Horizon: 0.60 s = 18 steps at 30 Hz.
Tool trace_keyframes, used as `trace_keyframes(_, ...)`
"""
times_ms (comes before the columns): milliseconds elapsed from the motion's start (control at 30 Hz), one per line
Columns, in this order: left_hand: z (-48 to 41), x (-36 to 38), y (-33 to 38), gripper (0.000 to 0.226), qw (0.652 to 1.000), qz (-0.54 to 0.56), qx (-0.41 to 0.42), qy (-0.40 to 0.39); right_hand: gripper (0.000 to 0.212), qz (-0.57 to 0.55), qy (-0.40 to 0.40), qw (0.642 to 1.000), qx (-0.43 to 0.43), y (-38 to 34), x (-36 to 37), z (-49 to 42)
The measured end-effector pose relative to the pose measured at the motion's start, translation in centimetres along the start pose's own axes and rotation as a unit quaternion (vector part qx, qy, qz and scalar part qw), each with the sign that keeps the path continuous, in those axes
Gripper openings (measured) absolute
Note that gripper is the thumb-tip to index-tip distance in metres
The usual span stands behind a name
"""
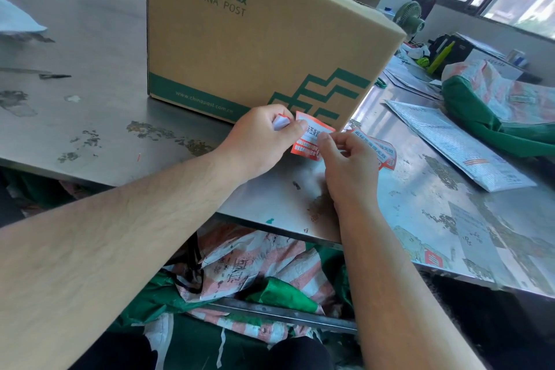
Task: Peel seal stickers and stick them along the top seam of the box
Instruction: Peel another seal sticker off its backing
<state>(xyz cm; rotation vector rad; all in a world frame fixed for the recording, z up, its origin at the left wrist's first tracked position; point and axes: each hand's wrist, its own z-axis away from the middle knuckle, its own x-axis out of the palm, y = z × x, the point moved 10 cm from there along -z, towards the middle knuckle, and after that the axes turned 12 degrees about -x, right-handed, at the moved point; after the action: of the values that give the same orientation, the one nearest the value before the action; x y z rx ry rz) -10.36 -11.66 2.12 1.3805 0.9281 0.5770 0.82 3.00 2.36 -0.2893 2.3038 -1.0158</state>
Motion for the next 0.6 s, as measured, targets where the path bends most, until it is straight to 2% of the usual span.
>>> trace_keyframes(100, 0.1, 0.3, 0.1, 0.029, 1.000, -0.019, 0.003, -0.001, 0.023, 0.029, -0.018, 0.999, -0.016, -0.3, 0.5, 0.0)
trace_keyframes(267, 0.2, 0.3, 0.5, 0.029, 0.996, 0.083, 0.005, -0.044, 0.032, -0.069, -0.042, 0.996, -0.037, -2.1, 0.5, 0.8)
trace_keyframes(367, 0.2, 0.3, 0.4, 0.022, 0.989, 0.132, -0.013, -0.065, 0.029, -0.130, -0.035, 0.990, -0.042, -2.7, 0.4, 1.0)
trace_keyframes(500, 0.1, 0.3, 0.1, 0.028, 0.989, 0.133, -0.020, -0.063, 0.030, -0.142, -0.056, 0.986, -0.066, -3.6, 0.7, 1.2)
trace_keyframes(600, 0.2, 0.3, 0.2, 0.023, 0.988, 0.140, -0.021, -0.064, 0.030, -0.138, -0.065, 0.985, -0.081, -3.9, 0.7, 1.2)
